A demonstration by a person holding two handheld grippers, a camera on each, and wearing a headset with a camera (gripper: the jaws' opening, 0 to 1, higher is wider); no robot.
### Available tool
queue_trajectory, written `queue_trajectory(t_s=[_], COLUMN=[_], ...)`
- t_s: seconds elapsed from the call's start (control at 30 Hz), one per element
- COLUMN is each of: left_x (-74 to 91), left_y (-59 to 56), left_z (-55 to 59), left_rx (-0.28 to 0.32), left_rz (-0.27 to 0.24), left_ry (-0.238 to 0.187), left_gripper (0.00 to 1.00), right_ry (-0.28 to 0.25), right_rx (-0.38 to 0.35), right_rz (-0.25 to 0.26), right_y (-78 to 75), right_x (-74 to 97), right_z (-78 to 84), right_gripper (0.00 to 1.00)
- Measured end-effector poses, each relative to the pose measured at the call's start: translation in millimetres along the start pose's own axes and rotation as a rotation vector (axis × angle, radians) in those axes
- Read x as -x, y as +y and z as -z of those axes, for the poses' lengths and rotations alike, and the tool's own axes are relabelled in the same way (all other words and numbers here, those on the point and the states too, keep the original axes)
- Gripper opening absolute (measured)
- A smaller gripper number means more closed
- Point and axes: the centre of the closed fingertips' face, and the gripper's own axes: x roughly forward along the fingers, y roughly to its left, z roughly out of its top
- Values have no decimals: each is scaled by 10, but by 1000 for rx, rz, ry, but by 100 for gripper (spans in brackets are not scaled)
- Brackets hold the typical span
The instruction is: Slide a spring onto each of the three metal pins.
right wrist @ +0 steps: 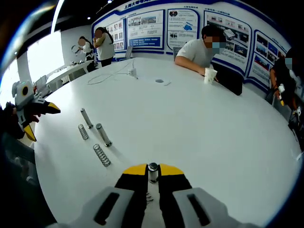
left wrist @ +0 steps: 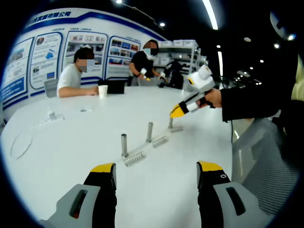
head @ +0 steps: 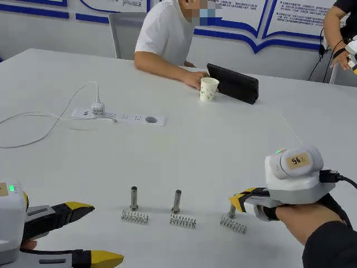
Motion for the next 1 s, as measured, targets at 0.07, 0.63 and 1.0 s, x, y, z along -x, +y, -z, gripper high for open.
queue_trajectory(t_s=[0.07, 0.63, 1.0], left_x=[0, -12, -7], left_y=[-3, -18, -16], left_z=[2, -2, 0], left_rx=[-1, -1, -1], left_rz=[0, 3, 3], left_ry=[1, -3, -2], left_gripper=[70, 70, 70], right_ry=[1, -5, -16], right_rx=[-4, 10, 23], right_rz=[-1, -6, -12], right_y=[-1, 13, 38], right_x=[2, -5, 2], right_z=[3, -7, -36], right_gripper=[9, 10, 13])
